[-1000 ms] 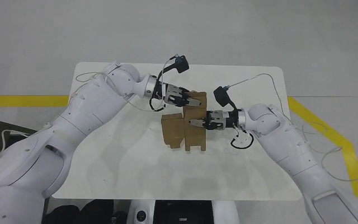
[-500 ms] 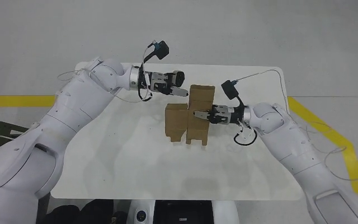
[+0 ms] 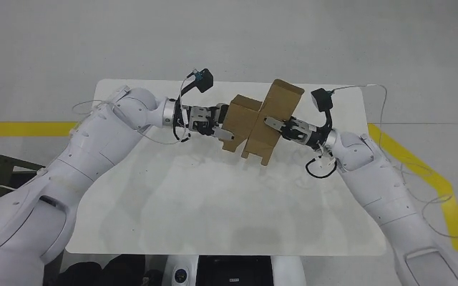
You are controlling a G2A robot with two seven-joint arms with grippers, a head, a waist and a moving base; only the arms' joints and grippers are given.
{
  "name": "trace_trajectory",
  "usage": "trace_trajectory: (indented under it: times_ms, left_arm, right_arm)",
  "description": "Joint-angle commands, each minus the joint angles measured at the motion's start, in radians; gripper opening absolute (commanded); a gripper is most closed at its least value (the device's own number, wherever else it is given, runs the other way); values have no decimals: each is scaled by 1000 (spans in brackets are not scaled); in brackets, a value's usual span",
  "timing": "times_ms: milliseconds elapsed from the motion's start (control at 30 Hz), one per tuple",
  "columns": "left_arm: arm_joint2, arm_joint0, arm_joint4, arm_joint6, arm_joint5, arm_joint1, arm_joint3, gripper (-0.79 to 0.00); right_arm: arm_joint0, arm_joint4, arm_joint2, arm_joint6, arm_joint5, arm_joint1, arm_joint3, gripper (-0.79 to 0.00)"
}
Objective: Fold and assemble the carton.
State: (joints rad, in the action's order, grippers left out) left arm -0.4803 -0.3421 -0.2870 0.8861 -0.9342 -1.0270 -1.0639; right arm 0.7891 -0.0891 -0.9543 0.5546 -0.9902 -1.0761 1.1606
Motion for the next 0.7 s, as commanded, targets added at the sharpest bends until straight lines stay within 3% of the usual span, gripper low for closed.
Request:
trace_trajectory:
  times_ms: [0, 33, 67, 100, 533, 600, 633, 667]
  left_arm:
    - [-2, -4, 0, 2, 2, 0, 0, -15]
    - [-3, -5, 0, 3, 3, 0, 0, -348]
    - [-5, -7, -1, 3, 3, 0, -1, -529]
    - [-5, -9, -3, 4, 4, 0, 0, -785]
    - [-6, -35, -24, 9, 10, 12, -22, -785]
    - [-2, -36, -27, 14, 14, 16, -30, -785]
    - [-1, -36, -29, 16, 16, 18, -33, -785]
    - [0, -36, -34, 19, 19, 20, -34, -785]
  right_arm:
    - [4, -8, 1, 1, 1, -1, 7, -785]
    - [6, -11, 1, 3, 2, -1, 10, -785]
    - [7, -15, 2, 4, 2, -2, 11, -785]
    - [8, -19, 2, 6, 2, -2, 12, -785]
    - [9, -42, -2, 12, 8, -9, -3, -785]
    - [9, -44, -2, 13, 11, -10, -6, -563]
    - [8, -40, -3, 16, 13, -10, -8, -102]
    - [7, -40, -5, 16, 15, -11, -9, 0]
